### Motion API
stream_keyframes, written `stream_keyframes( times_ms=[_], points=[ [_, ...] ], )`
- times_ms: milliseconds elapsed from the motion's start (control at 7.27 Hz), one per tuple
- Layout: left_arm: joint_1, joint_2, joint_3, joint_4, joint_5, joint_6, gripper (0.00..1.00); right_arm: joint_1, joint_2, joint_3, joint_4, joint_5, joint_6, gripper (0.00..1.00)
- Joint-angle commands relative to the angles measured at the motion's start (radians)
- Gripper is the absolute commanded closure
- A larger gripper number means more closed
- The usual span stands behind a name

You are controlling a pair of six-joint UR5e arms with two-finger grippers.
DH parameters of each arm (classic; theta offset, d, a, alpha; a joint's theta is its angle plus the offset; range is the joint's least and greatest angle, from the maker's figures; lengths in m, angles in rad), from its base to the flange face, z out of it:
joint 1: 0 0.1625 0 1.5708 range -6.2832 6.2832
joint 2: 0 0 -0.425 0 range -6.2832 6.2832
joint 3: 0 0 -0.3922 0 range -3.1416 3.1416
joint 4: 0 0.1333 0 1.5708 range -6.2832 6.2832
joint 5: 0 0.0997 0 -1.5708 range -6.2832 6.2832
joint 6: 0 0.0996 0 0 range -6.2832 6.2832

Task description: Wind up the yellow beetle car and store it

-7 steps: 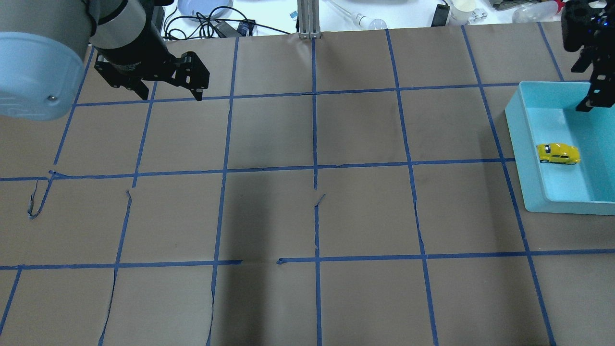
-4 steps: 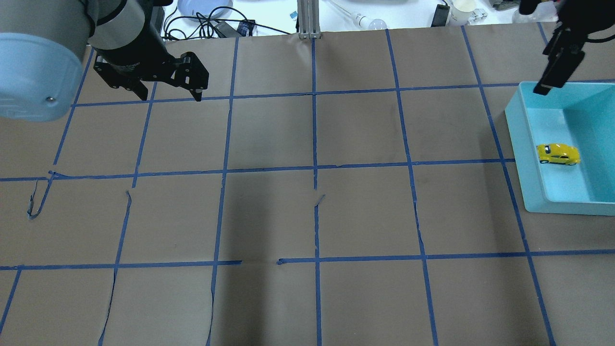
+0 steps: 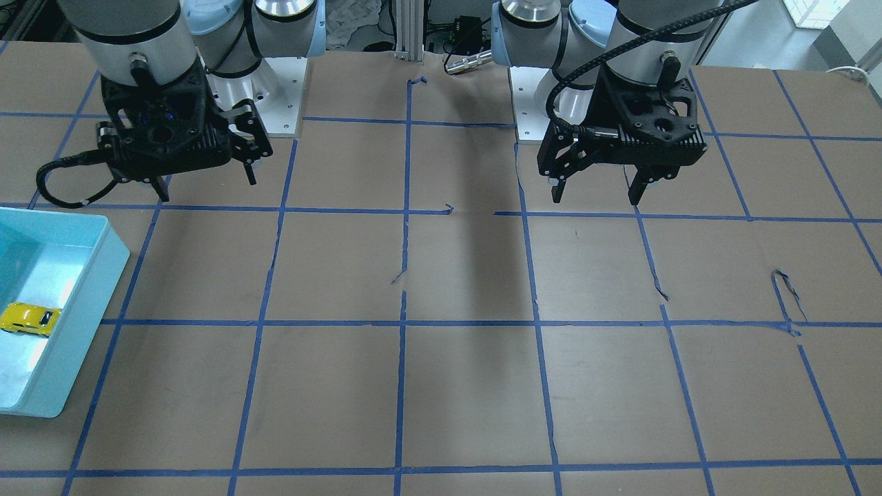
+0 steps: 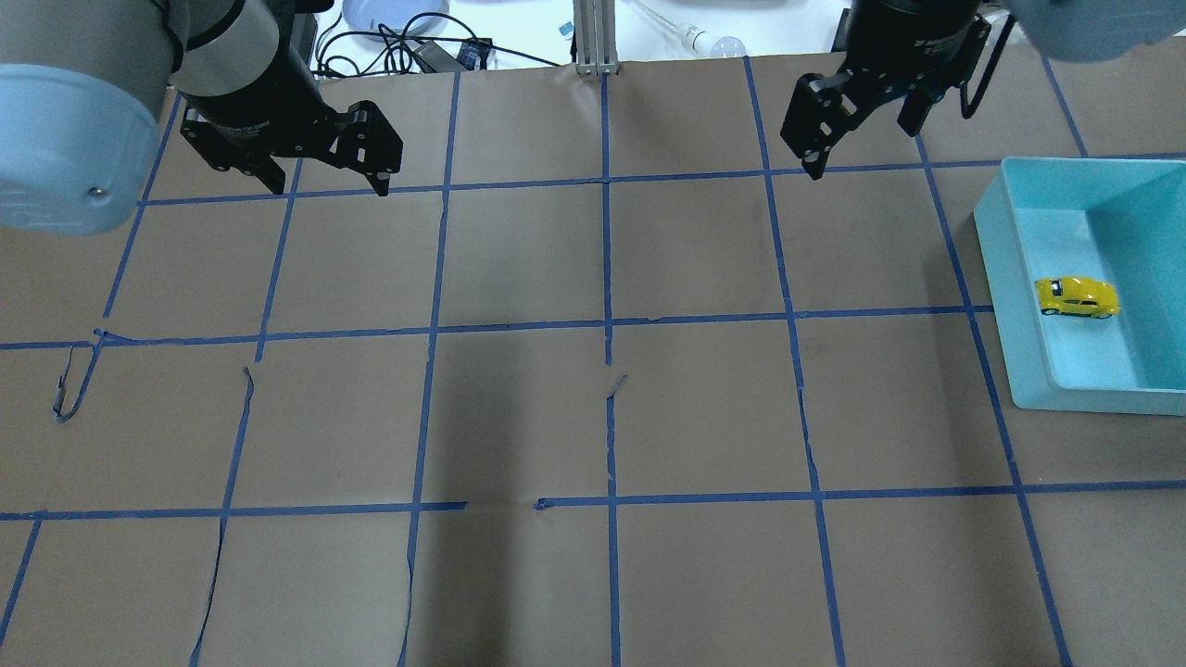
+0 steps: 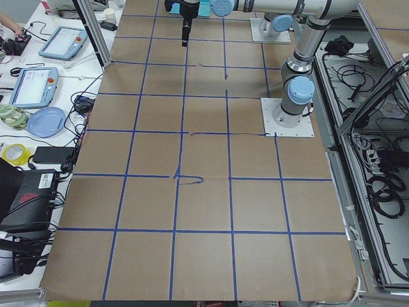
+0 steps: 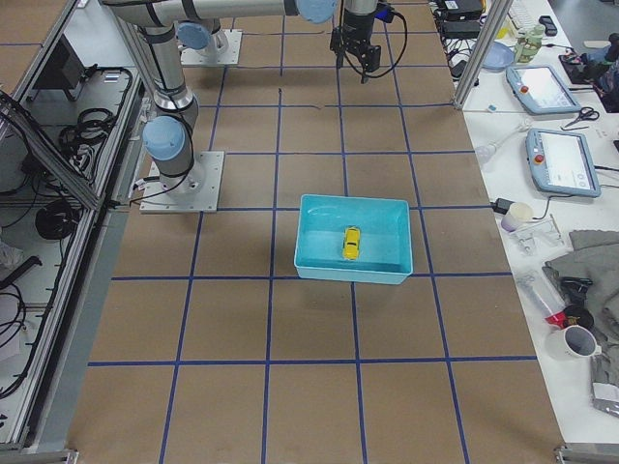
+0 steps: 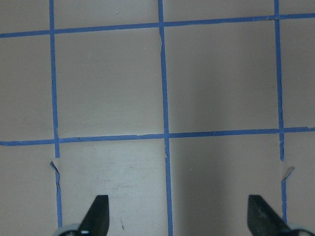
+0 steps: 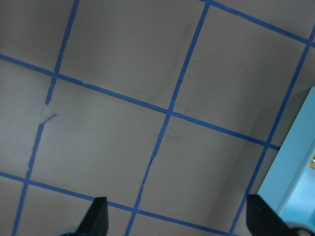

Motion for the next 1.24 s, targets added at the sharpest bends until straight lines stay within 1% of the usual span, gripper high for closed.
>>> stream_keyframes(
  times_ms=[0, 275, 412, 1100],
  points=[
    [-0.001, 0.000, 0.000, 0.000, 0.000, 0.002, 0.00, 0.034, 0.000, -0.007, -0.002, -0.002, 0.246, 0.00],
    [0.002, 0.000, 0.000, 0.000, 0.000, 0.000, 0.00, 0.028, 0.002, -0.023, -0.004, 0.010, 0.252, 0.00],
    [0.004, 0.001, 0.000, 0.000, 0.000, 0.002, 0.00, 0.025, 0.002, -0.024, -0.024, 0.068, 0.251, 0.00],
    [0.002, 0.001, 0.001, 0.000, 0.000, 0.002, 0.00, 0.026, 0.002, -0.014, -0.032, 0.075, 0.249, 0.00]
  ],
)
